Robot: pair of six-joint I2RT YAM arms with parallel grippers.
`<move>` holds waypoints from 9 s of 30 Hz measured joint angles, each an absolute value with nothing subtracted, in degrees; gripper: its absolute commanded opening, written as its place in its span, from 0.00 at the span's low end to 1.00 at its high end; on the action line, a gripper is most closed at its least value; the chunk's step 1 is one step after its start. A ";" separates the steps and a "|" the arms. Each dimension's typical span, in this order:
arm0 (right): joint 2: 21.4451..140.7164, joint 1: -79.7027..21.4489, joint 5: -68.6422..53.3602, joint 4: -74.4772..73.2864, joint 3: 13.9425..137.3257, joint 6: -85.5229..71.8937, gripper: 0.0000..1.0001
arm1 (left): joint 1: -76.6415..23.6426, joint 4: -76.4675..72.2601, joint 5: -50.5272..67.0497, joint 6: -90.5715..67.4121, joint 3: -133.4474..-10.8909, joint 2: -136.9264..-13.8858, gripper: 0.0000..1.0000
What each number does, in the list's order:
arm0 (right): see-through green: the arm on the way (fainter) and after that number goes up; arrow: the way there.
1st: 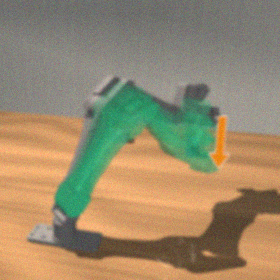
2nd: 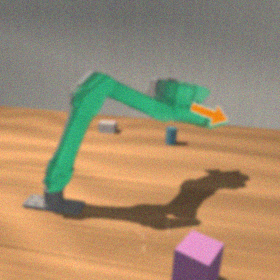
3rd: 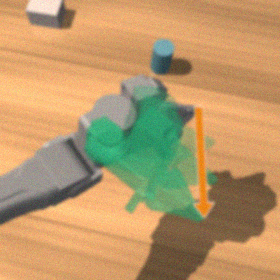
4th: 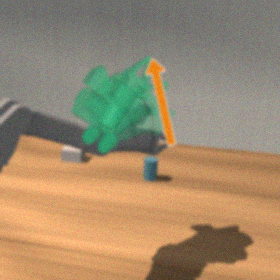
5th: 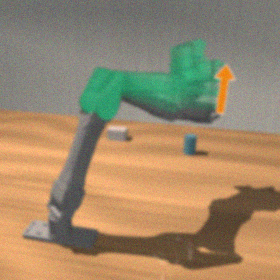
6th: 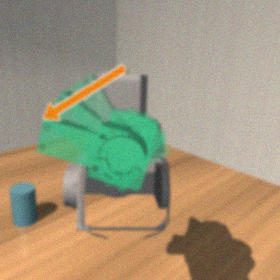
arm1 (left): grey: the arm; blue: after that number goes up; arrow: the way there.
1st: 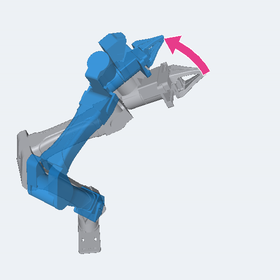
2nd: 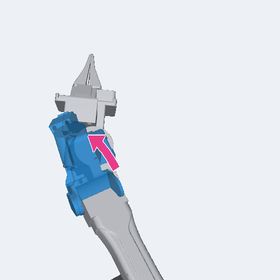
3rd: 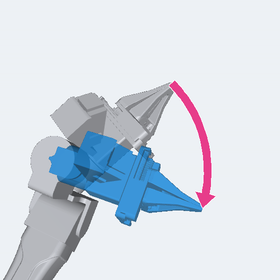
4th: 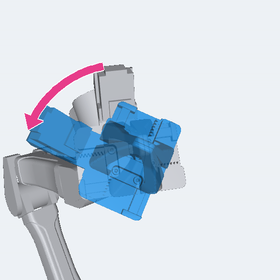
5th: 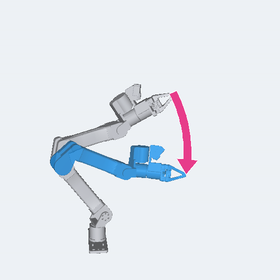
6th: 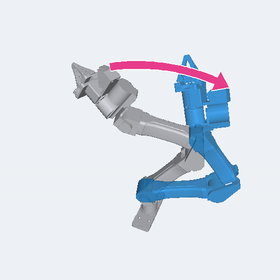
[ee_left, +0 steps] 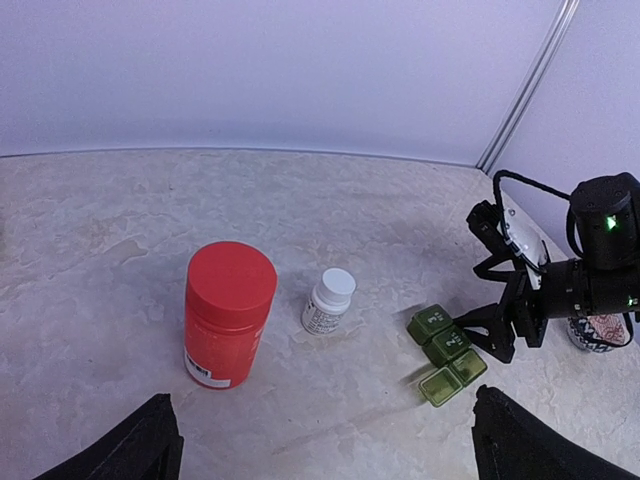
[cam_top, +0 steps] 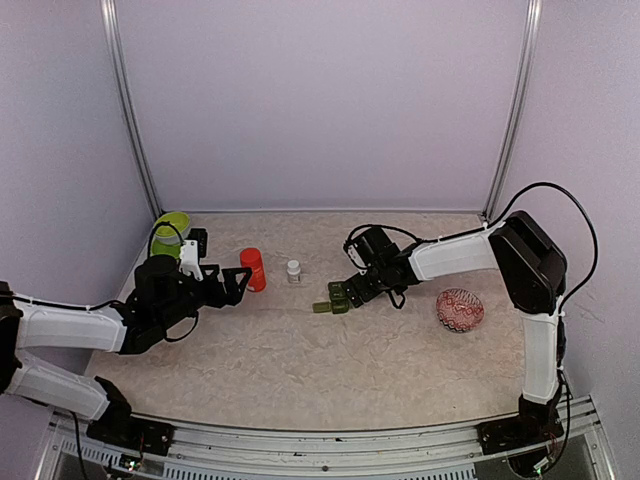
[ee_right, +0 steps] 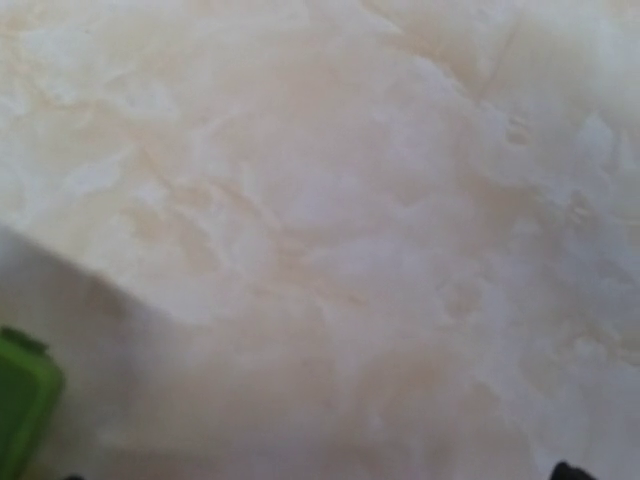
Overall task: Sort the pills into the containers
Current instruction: Adjust the pill container at the center of the board, then pick up the pill bottle from the center of the board, then pass from the left arm to the right, then unscrew the lid of the pill bottle from the pill bottle.
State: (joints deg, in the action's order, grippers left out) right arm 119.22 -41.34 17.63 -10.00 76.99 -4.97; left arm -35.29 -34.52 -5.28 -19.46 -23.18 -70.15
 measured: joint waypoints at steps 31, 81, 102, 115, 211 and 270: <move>79.24 -39.83 3.68 -2.09 49.74 -11.20 1.00 | -33.12 -15.53 -10.92 -18.85 -45.56 -82.67 0.98; 78.28 -40.49 4.62 -3.49 48.56 -14.22 1.00 | -33.50 -0.82 -16.84 -15.97 -59.57 -100.68 0.52; 79.40 -42.78 -2.61 -2.85 48.56 -10.09 1.00 | -36.25 -1.74 -14.90 -13.50 -57.36 -98.17 0.42; 78.96 -47.22 -20.78 9.78 43.33 -6.55 1.00 | -41.65 -9.96 0.12 -14.11 -43.22 -78.83 0.42; 73.91 -54.68 -43.70 32.36 36.12 -16.03 0.27 | -59.05 -46.26 21.28 -8.84 -30.52 -66.67 0.96; 74.35 -54.63 -31.75 20.99 39.29 -7.79 0.29 | -59.31 -42.33 13.19 -27.55 -33.91 -73.49 0.18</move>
State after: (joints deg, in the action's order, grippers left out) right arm 74.35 -54.63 -31.75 20.99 39.29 -7.79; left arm -59.31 -42.33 13.19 -27.55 -33.91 -73.49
